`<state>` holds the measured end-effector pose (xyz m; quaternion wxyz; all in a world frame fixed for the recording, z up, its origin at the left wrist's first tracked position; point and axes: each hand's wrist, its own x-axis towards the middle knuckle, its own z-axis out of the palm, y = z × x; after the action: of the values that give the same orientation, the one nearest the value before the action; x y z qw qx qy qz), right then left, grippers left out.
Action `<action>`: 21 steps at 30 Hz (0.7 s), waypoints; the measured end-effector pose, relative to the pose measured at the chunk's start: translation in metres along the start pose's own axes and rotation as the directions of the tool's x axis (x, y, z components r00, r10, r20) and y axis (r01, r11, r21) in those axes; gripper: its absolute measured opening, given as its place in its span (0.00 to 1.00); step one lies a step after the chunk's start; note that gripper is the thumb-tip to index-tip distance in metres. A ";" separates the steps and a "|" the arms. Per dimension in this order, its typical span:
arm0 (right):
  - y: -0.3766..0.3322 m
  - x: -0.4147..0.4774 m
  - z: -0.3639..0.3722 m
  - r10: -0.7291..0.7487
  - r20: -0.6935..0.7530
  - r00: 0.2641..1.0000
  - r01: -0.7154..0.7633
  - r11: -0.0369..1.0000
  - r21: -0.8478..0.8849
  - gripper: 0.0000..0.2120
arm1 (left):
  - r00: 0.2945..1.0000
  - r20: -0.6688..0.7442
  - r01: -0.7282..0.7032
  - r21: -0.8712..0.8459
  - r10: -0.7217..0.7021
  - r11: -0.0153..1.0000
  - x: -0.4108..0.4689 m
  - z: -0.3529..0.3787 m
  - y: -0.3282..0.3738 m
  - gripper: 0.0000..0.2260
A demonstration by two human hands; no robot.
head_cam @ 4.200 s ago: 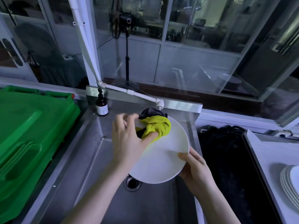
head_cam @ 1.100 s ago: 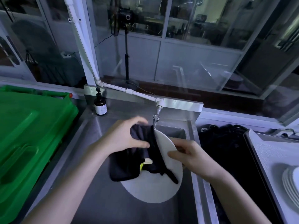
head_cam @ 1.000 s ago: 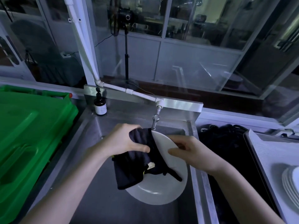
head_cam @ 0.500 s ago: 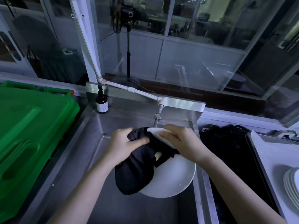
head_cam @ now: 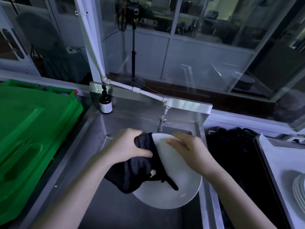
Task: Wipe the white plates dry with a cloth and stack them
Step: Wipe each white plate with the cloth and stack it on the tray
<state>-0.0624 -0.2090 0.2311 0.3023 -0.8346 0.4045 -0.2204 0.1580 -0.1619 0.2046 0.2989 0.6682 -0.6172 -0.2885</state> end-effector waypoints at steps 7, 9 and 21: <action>0.002 0.004 -0.013 0.131 -0.325 0.937 -0.071 0.979 0.192 0.18 | 0.914 -0.275 0.084 -0.592 -0.298 0.802 -0.006 0.021 -0.002 0.04; 0.003 -0.002 0.002 0.316 -0.456 0.832 -0.106 0.898 0.428 0.22 | 0.822 -0.282 0.103 -0.781 -0.495 0.616 -0.010 0.042 -0.003 0.02; 0.024 0.000 -0.025 0.231 0.062 0.971 -0.236 0.880 0.413 0.18 | 0.938 -0.243 0.062 -0.585 -0.248 0.808 -0.015 0.016 -0.017 0.07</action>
<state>-0.0909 -0.2285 0.2328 0.5000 -0.6970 0.4440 -0.2590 0.1562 -0.1467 0.1818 0.5521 0.6334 -0.3913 -0.3753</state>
